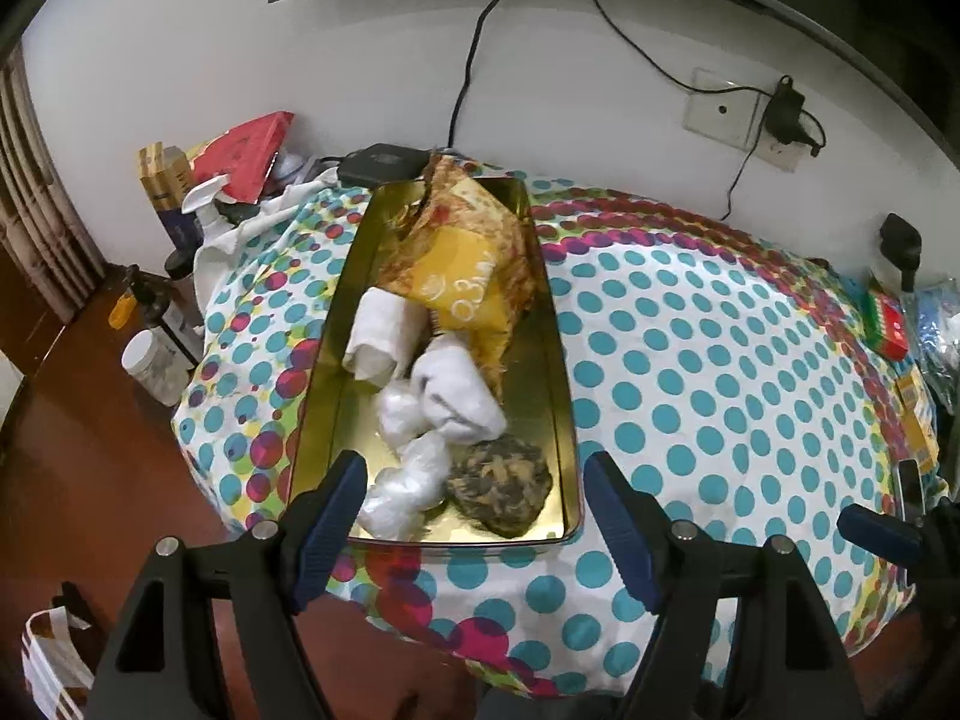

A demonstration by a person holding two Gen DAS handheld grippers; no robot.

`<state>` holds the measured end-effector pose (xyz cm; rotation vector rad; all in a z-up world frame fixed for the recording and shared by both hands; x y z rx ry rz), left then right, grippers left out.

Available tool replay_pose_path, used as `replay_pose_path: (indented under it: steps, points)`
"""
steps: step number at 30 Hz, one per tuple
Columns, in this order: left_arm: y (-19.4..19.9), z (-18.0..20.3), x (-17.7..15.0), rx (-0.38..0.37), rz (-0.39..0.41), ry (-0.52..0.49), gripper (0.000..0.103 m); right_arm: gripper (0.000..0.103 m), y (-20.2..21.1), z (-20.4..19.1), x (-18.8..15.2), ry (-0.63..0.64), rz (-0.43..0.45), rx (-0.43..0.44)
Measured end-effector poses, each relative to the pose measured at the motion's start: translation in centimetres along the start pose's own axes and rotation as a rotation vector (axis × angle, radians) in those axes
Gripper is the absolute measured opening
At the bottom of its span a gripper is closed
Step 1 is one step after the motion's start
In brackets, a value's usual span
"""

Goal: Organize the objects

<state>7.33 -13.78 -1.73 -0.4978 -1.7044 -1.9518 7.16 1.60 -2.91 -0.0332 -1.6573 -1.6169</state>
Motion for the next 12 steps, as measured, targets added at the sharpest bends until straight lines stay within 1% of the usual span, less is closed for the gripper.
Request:
replay_pose_path:
  steps: [4,5,6,7,10,12]
  points:
    - [0.0,-0.3,0.1,-0.025,-0.006,0.008,0.077,0.103,-0.4,-0.3,0.2,0.002,-0.008,0.007]
    - [-0.1,-0.4,0.1,-0.019,-0.006,0.009,0.077,0.103,-0.6,-0.3,0.3,0.002,-0.012,0.007]
    - [-0.2,-0.5,0.0,0.002,-0.01,0.012,0.077,0.103,-0.7,-0.3,0.3,0.001,-0.015,0.007]
    - [-0.2,-0.6,0.1,0.001,-0.01,0.015,0.077,0.103,-0.8,-0.4,0.3,0.004,-0.021,0.009]
    - [-0.3,-0.9,0.0,-0.029,-0.013,0.034,0.077,0.103,-1.0,-0.4,0.3,0.003,-0.026,0.008]
    - [-0.3,-0.9,-0.1,-0.002,-0.01,0.024,0.077,0.103,-1.2,-0.4,0.3,0.008,-0.033,0.004]
Point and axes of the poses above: each gripper's, at about its wrist camera, not at the fingertips, and y roughly against the way its jaws point, z to its right, x to its top, the point moved 1 cm from there along -y, roughly the way its jaws point, and after that the axes turned 12 degrees about -x, right-handed, at the moved point
